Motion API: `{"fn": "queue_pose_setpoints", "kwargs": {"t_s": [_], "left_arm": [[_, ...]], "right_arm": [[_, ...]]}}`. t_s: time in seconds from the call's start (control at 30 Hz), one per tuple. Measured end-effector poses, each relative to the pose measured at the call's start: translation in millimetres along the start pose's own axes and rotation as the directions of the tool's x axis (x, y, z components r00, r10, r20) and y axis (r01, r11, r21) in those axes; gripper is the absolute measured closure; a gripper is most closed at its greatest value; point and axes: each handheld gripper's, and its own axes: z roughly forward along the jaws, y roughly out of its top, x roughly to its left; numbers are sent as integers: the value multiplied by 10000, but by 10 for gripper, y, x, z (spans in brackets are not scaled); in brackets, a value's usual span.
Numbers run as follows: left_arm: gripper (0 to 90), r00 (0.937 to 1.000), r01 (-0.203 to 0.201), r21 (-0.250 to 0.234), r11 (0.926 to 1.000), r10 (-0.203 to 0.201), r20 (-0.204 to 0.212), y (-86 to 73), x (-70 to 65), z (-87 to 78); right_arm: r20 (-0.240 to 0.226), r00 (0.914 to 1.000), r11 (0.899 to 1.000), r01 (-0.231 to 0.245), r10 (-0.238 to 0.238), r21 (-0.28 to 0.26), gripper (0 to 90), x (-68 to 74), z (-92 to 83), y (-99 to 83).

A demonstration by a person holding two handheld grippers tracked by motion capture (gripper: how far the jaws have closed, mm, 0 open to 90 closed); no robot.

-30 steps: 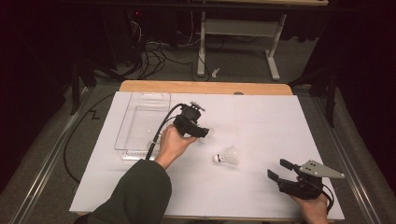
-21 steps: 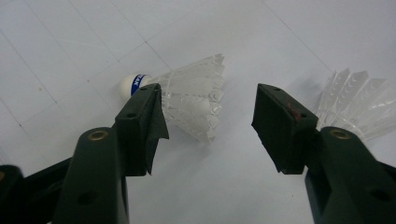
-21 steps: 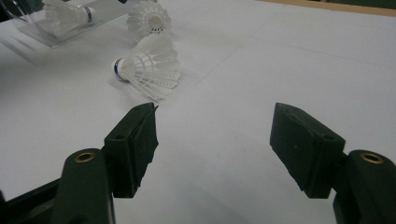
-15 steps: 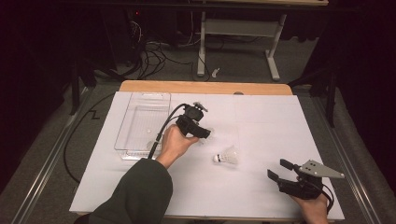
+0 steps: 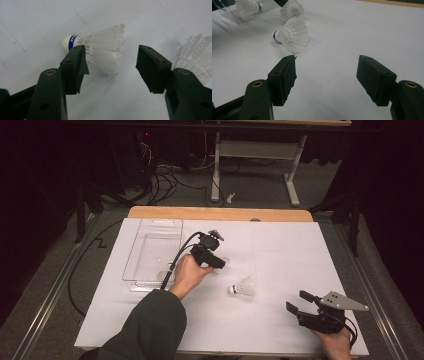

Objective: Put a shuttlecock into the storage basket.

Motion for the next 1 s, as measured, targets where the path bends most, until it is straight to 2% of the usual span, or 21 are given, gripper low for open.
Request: {"fn": "queue_pose_setpoints", "kwargs": {"t_s": [0.53, 1.0], "left_arm": [[509, 10000, 70, 430, 9990, -68, -52, -4, 4, 114], [632, 9998, 222, 489, 9986, -222, -14, -36, 48, 147]], "right_arm": [[-83, 10000, 10000, -49, 48, -39, 322, 0, -3, 1], [-88, 9999, 10000, -52, 52, -24, 322, -1, -1, 1]]}}
